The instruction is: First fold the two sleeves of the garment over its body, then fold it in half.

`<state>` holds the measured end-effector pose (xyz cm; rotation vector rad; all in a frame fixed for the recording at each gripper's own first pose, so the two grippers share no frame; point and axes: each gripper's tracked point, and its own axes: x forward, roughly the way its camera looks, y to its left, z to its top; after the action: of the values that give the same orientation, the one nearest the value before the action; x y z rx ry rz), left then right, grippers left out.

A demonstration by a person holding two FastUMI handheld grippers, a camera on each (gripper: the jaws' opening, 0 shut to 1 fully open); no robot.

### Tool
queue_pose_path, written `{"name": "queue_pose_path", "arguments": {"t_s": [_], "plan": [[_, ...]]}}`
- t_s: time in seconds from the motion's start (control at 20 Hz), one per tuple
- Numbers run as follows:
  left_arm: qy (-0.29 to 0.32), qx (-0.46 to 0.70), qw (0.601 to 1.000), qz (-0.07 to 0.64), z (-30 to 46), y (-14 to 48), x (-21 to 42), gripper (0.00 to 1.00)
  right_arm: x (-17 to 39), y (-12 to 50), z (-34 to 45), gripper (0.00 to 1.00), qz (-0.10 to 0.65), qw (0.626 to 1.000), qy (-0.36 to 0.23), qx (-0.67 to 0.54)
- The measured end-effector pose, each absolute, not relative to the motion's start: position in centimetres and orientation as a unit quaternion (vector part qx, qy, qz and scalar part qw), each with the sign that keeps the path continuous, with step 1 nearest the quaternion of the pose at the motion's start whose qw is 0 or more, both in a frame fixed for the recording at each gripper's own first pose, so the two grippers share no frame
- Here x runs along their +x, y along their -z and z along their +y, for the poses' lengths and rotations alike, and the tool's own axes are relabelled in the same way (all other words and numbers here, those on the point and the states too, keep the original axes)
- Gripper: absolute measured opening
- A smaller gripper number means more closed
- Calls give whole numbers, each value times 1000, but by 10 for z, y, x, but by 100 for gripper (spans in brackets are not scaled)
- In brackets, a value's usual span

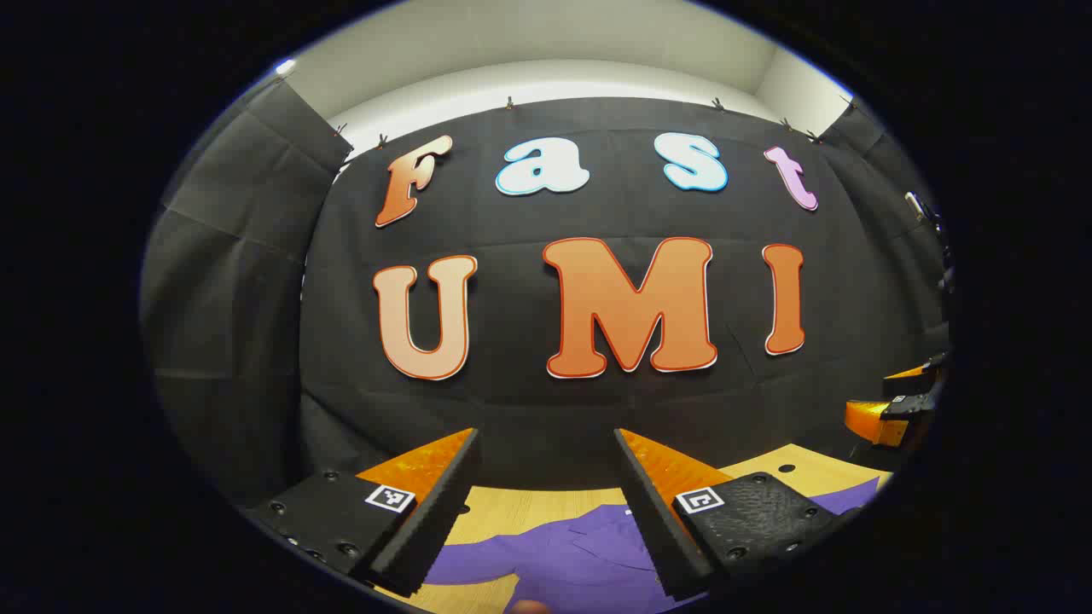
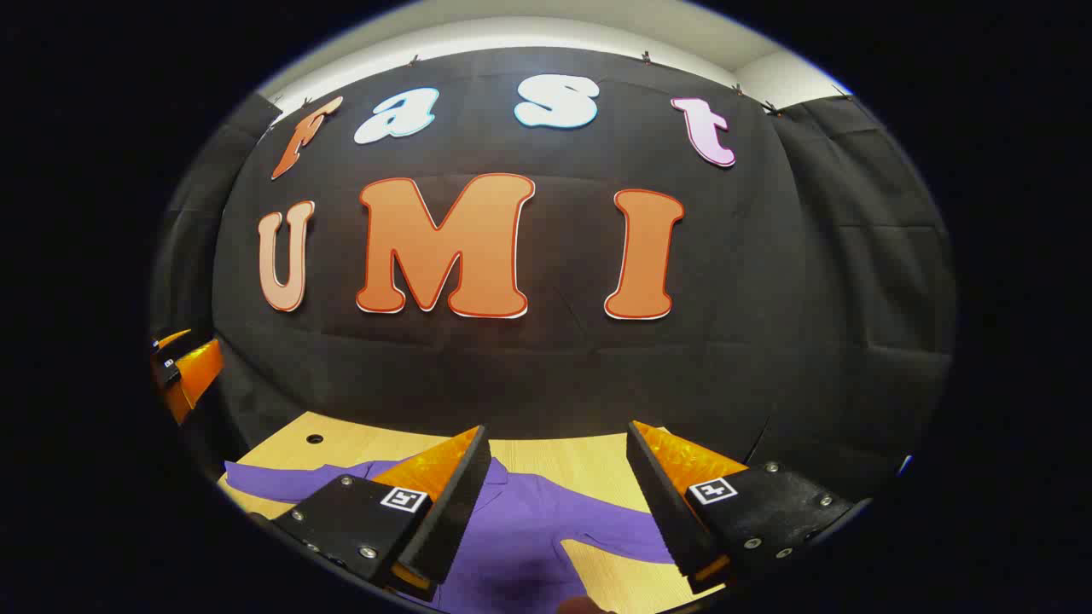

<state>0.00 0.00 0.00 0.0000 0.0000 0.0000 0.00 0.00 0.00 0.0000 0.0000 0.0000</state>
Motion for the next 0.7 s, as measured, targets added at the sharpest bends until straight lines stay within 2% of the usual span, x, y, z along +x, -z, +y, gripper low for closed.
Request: {"name": "queue_pose_path", "arguments": {"t_s": [0.7], "plan": [[-4,0,1000,-5,-9,0,2,95,-3,-1,-12,95,-12,1000,7,-9]]}}
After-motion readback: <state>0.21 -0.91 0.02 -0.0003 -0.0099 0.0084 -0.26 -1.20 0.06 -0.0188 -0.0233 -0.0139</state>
